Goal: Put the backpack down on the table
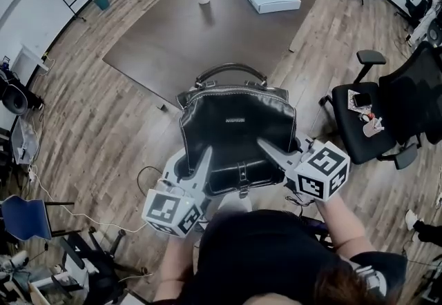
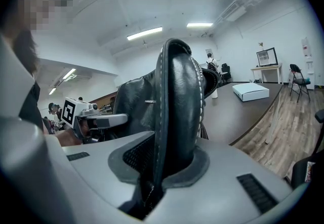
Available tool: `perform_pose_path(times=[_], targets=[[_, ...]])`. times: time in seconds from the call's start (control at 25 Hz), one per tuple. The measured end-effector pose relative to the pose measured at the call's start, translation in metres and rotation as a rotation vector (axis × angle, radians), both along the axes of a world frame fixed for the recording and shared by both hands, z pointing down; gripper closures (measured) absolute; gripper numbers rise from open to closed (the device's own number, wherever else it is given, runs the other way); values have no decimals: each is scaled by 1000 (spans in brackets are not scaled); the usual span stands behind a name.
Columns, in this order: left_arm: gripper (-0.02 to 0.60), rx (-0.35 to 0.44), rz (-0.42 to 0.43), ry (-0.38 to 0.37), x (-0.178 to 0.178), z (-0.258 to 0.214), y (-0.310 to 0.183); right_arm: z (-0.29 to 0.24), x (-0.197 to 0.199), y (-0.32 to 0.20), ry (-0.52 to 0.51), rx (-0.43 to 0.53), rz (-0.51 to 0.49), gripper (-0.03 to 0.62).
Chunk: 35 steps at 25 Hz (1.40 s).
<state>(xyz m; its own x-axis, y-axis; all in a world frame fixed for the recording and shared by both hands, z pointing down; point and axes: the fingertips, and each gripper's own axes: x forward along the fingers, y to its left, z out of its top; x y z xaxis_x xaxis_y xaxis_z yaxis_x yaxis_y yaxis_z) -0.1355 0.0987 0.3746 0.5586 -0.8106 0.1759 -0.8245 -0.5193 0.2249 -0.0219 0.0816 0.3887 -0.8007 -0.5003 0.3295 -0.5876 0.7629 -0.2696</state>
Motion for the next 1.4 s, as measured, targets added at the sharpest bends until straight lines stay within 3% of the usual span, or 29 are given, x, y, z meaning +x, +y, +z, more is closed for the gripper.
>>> perform_pose_path(times=[0.68, 1.04, 1.4], targets=[[505, 57, 30, 1, -60, -20, -106, -19, -60, -104, -5, 20, 24, 519], [505, 91, 15, 21, -71, -29, -146, -30, -70, -145, 26, 41, 27, 519], [503, 125, -30, -9, -65, -36, -175, -33, -65, -180, 3, 79, -7, 519]])
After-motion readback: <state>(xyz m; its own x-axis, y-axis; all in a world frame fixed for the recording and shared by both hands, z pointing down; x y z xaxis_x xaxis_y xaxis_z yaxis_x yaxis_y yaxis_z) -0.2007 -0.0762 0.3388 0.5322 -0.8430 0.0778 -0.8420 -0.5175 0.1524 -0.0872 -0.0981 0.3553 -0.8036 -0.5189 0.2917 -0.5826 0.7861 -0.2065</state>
